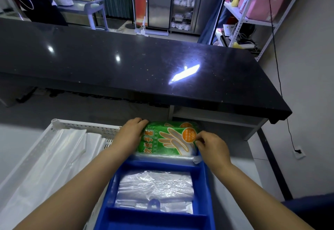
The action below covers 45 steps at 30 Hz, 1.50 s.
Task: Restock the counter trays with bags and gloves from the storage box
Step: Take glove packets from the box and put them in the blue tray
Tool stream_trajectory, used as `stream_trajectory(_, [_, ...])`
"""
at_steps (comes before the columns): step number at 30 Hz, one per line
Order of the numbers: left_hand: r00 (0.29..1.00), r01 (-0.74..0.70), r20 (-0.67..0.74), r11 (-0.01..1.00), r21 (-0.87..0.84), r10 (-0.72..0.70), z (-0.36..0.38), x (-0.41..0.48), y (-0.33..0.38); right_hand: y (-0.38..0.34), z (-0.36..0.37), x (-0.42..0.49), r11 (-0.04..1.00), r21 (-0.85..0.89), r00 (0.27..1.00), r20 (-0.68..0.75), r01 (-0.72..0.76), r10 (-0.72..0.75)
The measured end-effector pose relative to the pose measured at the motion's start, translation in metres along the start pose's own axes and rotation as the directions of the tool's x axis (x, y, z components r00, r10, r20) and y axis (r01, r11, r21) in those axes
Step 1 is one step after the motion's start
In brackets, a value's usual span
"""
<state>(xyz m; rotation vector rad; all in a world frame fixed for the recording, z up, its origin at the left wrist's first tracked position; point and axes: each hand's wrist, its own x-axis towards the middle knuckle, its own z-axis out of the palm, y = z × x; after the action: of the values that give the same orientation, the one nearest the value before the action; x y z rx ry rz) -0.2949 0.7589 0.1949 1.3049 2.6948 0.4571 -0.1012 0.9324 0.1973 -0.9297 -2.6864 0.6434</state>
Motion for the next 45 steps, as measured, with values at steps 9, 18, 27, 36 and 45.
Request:
stream_trajectory(9, [0.964,-0.132,-0.201,0.971,0.199,0.172,0.009,-0.053,0.001,0.011,-0.001,-0.011,0.919,-0.268,0.936,0.283,0.288,-0.21])
stream_trajectory(18, [0.968,0.022,-0.25,0.977,0.21,0.032,-0.009,-0.119,-0.006,-0.03,-0.014,-0.014,0.861,-0.364,0.93,0.231,0.355,-0.286])
stream_trajectory(27, [0.922,0.276,-0.315,0.953,0.123,-0.226,-0.024,-0.225,-0.016,-0.077,-0.015,-0.02,0.626,-0.636,0.881,0.43,0.452,-0.199])
stream_trajectory(36, [0.944,0.19,-0.274,0.982,0.005,-0.181,-0.014,-0.241,-0.015,-0.061,-0.011,-0.036,0.956,-0.195,0.975,0.092,0.217,-0.203])
stream_trajectory(45, [0.984,-0.06,-0.16,0.994,0.089,0.074,0.003,-0.19,0.024,-0.027,0.006,-0.056,0.855,-0.303,0.892,0.306,0.421,-0.331])
